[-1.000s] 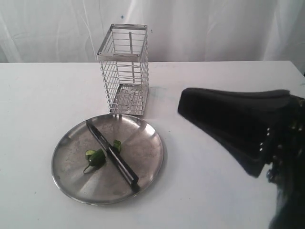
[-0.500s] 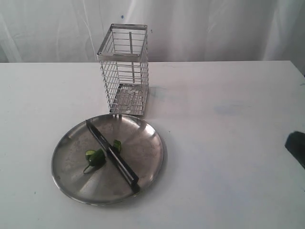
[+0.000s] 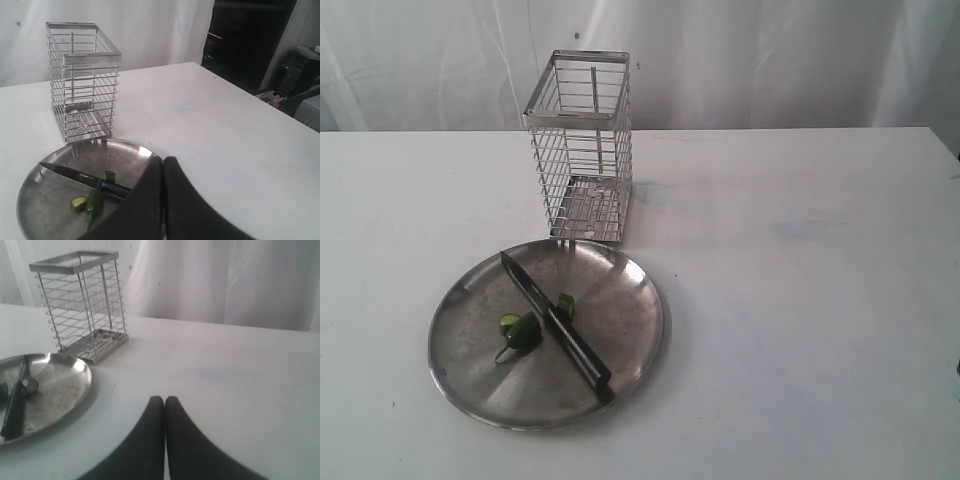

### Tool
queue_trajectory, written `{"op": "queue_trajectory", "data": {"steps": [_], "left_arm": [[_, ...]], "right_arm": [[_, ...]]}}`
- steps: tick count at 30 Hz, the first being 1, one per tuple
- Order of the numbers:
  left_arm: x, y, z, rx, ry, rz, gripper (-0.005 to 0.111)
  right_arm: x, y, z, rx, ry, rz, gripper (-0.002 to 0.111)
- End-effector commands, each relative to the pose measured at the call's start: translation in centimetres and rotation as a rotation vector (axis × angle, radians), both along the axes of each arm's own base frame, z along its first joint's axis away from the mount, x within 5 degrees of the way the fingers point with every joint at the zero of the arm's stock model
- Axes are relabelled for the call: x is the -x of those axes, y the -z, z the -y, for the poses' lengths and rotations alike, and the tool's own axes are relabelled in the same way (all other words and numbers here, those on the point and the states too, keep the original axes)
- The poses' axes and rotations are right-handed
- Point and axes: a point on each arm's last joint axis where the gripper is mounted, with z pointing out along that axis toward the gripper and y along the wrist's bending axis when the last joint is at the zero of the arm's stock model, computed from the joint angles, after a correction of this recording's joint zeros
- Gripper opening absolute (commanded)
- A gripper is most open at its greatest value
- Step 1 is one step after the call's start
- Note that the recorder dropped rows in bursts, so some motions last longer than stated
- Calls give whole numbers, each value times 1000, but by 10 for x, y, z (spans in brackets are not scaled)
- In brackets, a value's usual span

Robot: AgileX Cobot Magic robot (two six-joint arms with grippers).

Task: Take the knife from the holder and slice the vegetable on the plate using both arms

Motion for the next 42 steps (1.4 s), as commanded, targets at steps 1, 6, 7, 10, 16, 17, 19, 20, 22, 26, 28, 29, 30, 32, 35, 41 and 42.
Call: {"op": "queue_trajectory", "data": {"steps": [1, 6, 7, 10, 16, 17, 19, 20, 22, 26, 28, 29, 30, 32, 35, 41, 42], "left_arm": [[1, 1, 1, 16, 7, -5, 0], [1, 1, 1, 16, 7, -5, 0], [1, 1, 1, 16, 7, -5, 0], [1, 1, 1, 16, 7, -5, 0], [1, 1, 1, 16, 7, -5, 0], [1, 1, 1, 16, 7, -5, 0], [1, 1, 1, 16, 7, -5, 0], [1, 1, 1, 16, 7, -5, 0], [1, 1, 1, 16, 7, -5, 0], [1, 1, 1, 16, 7, -5, 0], [0, 6, -1, -40, -10, -7, 0], [-1, 10, -3, -77, -30, -5, 0], [-2, 14, -6, -106, -61, -11, 0], [-3, 26, -12, -110, -133, -59, 0], [-3, 47, -20, -107, -228, -111, 0], [-6, 95, -31, -76, -355, -161, 0], [-7, 101, -31, -64, -368, -174, 0]], "right_arm": [[1, 7, 1, 43, 10, -47, 0], [1, 8, 1, 44, 10, -51, 0], [1, 8, 1, 44, 10, -51, 0], [1, 8, 1, 44, 10, -51, 0], [1, 7, 1, 43, 10, -49, 0], [1, 7, 1, 43, 10, -49, 0], [1, 7, 1, 43, 10, -49, 0], [1, 7, 1, 43, 10, -49, 0], [1, 7, 1, 43, 10, -49, 0], [1, 7, 1, 44, 10, -50, 0], [1, 7, 1, 44, 10, -50, 0], [1, 7, 1, 44, 10, -50, 0], [1, 7, 1, 44, 10, -50, 0], [1, 7, 1, 44, 10, -50, 0], [1, 7, 1, 44, 10, -50, 0], [1, 7, 1, 43, 10, -48, 0], [1, 7, 1, 43, 10, -48, 0]]}}
